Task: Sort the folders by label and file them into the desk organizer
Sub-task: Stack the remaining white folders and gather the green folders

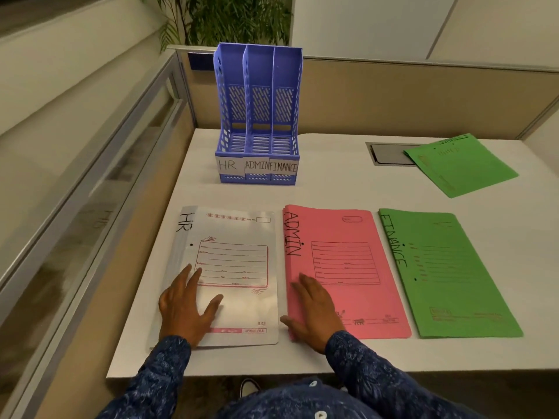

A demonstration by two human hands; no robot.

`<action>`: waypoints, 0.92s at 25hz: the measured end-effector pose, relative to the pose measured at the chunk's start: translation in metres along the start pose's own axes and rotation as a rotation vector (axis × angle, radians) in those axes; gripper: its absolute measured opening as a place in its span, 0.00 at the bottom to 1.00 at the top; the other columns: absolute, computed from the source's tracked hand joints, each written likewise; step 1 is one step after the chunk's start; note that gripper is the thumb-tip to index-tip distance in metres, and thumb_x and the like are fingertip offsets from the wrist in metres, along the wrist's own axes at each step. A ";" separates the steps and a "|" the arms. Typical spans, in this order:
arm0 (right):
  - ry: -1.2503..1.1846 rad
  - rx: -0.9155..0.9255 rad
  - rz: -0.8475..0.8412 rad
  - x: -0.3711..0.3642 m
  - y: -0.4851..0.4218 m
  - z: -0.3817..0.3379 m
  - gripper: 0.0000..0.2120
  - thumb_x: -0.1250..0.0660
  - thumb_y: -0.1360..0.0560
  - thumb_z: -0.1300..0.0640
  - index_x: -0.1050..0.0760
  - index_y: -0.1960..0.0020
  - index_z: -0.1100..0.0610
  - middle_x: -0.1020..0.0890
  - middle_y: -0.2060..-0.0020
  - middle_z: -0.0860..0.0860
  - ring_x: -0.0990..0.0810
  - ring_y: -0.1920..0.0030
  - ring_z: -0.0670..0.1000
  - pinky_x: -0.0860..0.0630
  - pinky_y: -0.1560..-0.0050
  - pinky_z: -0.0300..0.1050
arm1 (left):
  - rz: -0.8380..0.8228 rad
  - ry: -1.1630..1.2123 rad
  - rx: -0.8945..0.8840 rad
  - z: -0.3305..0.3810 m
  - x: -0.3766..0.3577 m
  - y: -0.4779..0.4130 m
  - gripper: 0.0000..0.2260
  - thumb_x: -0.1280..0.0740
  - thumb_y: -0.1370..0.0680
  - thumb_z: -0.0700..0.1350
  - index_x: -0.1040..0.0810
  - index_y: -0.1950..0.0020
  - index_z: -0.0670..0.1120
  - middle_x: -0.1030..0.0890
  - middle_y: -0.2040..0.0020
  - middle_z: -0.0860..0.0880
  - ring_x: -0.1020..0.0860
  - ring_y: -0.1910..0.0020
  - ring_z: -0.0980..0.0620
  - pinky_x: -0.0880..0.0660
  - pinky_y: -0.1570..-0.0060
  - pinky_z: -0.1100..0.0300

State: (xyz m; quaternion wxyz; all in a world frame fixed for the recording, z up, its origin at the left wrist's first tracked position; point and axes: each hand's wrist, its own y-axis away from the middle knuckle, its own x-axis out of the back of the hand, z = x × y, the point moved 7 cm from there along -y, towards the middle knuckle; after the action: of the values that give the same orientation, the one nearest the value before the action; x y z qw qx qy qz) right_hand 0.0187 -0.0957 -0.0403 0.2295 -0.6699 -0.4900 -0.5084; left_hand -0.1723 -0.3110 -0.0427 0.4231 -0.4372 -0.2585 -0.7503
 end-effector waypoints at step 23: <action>0.141 -0.257 -0.009 0.077 0.083 0.259 0.55 0.62 0.41 0.15 0.68 0.23 0.42 0.72 0.25 0.50 0.74 0.25 0.56 0.75 0.31 0.63 | -0.225 -0.221 -0.454 0.302 -0.165 0.026 0.51 0.58 0.35 0.81 0.44 0.21 0.51 0.49 0.19 0.48 0.49 0.21 0.48 0.57 0.24 0.49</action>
State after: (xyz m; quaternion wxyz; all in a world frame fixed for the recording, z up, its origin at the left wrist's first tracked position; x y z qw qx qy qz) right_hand 0.2108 0.1109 -0.0525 0.1734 -0.6540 -0.4065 -0.6140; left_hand 0.0247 -0.0274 -0.0404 0.1977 -0.5684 -0.1753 -0.7791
